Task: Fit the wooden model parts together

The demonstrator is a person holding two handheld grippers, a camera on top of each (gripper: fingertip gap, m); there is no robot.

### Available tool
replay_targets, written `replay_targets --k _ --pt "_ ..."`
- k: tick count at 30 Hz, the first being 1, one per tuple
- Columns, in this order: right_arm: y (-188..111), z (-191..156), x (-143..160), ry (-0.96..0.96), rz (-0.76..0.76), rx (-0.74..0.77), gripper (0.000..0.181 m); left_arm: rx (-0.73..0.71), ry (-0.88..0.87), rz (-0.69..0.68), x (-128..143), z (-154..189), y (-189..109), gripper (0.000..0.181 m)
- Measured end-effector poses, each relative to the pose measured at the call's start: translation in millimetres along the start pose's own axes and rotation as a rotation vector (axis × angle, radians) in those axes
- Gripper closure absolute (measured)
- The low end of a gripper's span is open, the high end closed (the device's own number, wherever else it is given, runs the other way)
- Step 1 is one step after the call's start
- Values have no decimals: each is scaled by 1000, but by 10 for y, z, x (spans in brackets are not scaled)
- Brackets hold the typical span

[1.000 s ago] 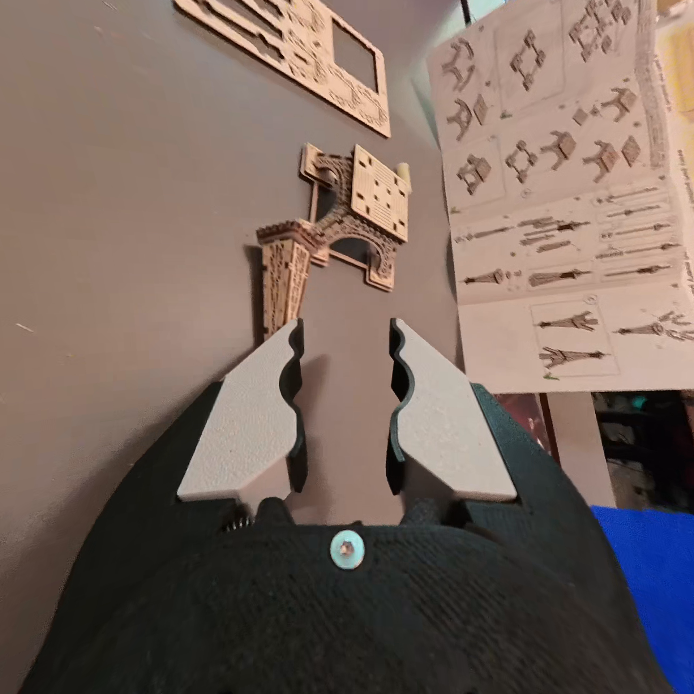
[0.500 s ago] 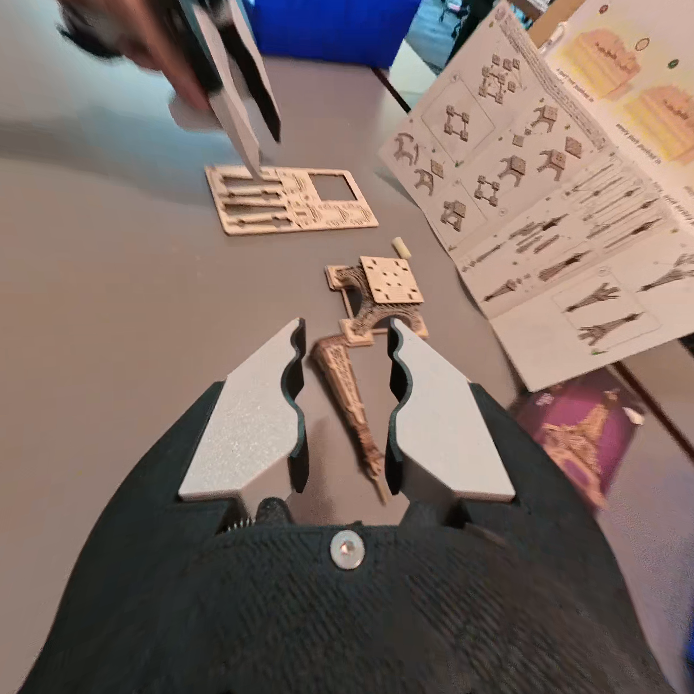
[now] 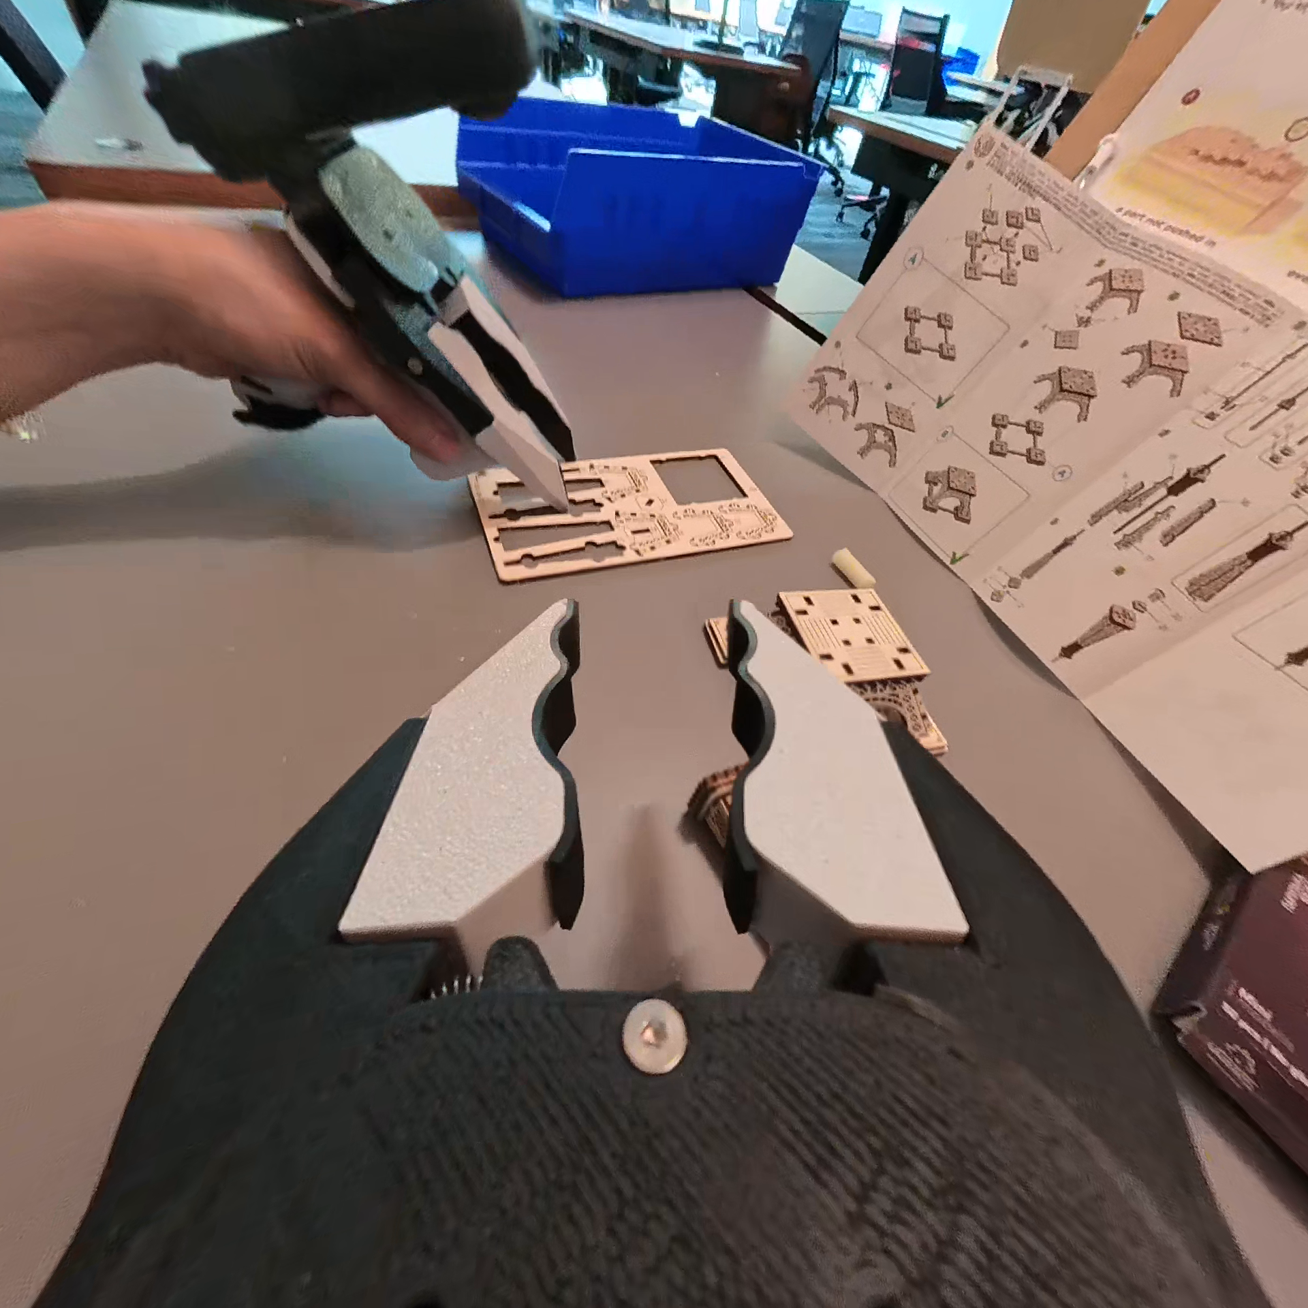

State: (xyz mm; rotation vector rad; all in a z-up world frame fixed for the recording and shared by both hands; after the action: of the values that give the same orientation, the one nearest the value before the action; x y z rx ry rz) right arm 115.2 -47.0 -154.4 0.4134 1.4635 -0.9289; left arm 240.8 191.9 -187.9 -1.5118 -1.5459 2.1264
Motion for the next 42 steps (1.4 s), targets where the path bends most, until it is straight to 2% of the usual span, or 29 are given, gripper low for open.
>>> replay_targets --k 1,9,11,13,16,20,23,25,27,31,34,42 --pt "22 2 -11 4 9 -2 142 -5 10 22 21 20 -15 141" --pt "178 -51 -85 104 58 -21 140 -161 243 230 192 207 -288 143" --pt "222 -34 -77 178 47 -21 138 -217 274 303 239 235 -382 181" --pt "263 -40 -77 261 63 -57 137 -241 279 386 283 260 -451 181" --pt "297 -58 -61 264 38 -100 137 -251 226 274 361 214 -448 168" --pt "267 -56 -54 196 20 -90 137 -89 108 182 250 187 -397 156" --pt "260 -54 -50 187 24 -74 137 -39 101 122 114 181 -227 152" --pt "248 -72 -38 193 28 -72 137 29 69 33 65 212 -90 145" --pt "225 -93 -23 193 21 -74 137 35 31 5 26 210 -12 144" --pt "178 -121 0 191 16 -66 138 23 14 18 0 208 21 159" --pt "177 -109 11 208 19 -56 138 4 70 69 50 241 16 165" --pt "227 -53 -32 294 39 -33 137 -132 215 373 175 338 -270 166"
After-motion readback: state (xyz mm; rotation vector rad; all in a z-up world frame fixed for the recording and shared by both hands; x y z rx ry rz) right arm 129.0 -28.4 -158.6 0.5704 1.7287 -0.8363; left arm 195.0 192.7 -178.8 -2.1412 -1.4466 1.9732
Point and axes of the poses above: each gripper's, where its closed fingertips meet, y out along the fingers, x out of its underside, z = x × y across the jaws, the point moved 10 cm from there along -y, back along the fingers, and after that the axes turned 1 degree about y, right-handed, at the moved point
